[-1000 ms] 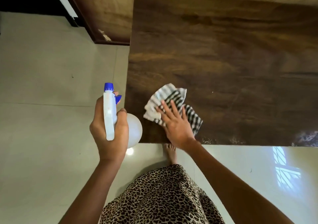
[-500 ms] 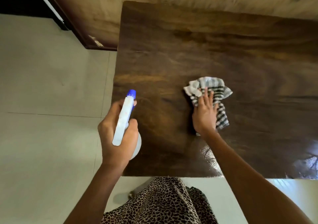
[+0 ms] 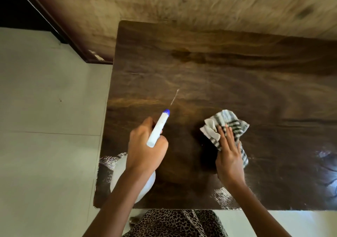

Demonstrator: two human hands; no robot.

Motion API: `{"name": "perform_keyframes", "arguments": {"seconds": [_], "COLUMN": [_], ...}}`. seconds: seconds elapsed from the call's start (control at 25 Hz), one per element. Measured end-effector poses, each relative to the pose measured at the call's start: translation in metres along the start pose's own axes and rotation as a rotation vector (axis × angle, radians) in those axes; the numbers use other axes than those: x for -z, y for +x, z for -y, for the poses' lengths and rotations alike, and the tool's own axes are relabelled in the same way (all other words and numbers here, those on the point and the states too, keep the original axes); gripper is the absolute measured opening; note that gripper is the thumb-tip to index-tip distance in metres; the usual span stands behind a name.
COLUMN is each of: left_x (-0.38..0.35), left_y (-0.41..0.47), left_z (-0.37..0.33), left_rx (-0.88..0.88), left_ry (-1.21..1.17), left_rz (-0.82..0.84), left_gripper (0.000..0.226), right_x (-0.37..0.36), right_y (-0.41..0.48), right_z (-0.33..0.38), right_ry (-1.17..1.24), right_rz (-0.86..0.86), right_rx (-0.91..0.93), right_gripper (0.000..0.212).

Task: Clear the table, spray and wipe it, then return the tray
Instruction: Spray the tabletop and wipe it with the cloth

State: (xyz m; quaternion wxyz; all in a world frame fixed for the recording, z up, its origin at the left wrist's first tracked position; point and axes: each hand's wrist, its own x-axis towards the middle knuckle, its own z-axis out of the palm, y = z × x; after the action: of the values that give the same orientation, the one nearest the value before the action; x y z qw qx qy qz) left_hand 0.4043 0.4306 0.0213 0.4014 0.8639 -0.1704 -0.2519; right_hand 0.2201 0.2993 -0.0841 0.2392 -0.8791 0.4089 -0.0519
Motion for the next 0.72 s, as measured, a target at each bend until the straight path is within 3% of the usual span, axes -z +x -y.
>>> {"name": "perform_keyframes", "arguments": {"seconds": [0.28, 0.56, 0.72], "left_x": [-0.010, 0.023, 0.032], "left_y": [0.006, 0.016, 0.022], "left_z": [-0.007, 0.004, 0.011], "left_rx": [0.075, 0.297, 0.368], "left_ry": [0.009, -0.145, -0.160], "left_rz": [-0.047, -0.200, -0.219], "left_gripper": [0.002, 0.020, 0.019], "right_x": [0.011, 0.007, 0.004], "right_y": [0.015, 0.025, 0.032], "right_z": [-0.001, 0.025, 0.039], "right_ry": [0.004, 0.028, 0.044], "right_rz": [-0.006, -0.012, -0.013], "right_rx": [0.040, 0.072, 0.069], "right_gripper": [0.075, 0.077, 0.077]}}
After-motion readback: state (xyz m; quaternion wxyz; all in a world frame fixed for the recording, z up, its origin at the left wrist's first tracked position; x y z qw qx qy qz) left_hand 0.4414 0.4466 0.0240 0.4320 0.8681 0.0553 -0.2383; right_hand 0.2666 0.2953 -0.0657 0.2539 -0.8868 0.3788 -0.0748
